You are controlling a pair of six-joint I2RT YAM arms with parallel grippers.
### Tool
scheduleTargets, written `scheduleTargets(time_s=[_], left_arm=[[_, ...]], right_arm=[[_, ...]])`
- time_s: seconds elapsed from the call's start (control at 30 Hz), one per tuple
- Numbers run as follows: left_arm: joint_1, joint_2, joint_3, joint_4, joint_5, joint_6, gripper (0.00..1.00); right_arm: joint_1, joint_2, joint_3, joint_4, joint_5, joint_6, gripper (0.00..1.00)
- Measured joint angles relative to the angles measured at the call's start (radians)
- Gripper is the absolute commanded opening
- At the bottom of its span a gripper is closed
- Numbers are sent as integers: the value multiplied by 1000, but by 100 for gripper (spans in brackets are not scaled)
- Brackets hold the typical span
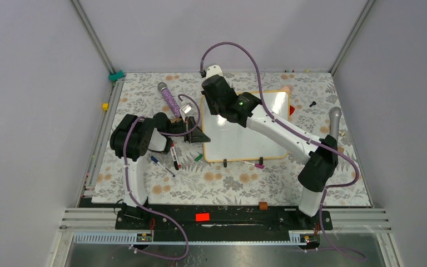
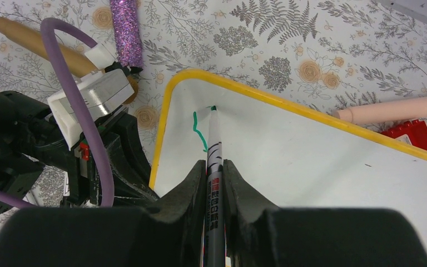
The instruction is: Write a sentence on the whiteboard
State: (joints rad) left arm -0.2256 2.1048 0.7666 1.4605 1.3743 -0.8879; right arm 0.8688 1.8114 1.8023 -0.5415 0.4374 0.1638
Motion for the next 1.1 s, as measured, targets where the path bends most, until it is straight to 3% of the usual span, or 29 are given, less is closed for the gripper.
scheduleTargets(time_s=[1.1], left_arm=[[0,0,0,-3,0,-2,0]], right_arm=[[0,23,20,-8,-40,-14,0]])
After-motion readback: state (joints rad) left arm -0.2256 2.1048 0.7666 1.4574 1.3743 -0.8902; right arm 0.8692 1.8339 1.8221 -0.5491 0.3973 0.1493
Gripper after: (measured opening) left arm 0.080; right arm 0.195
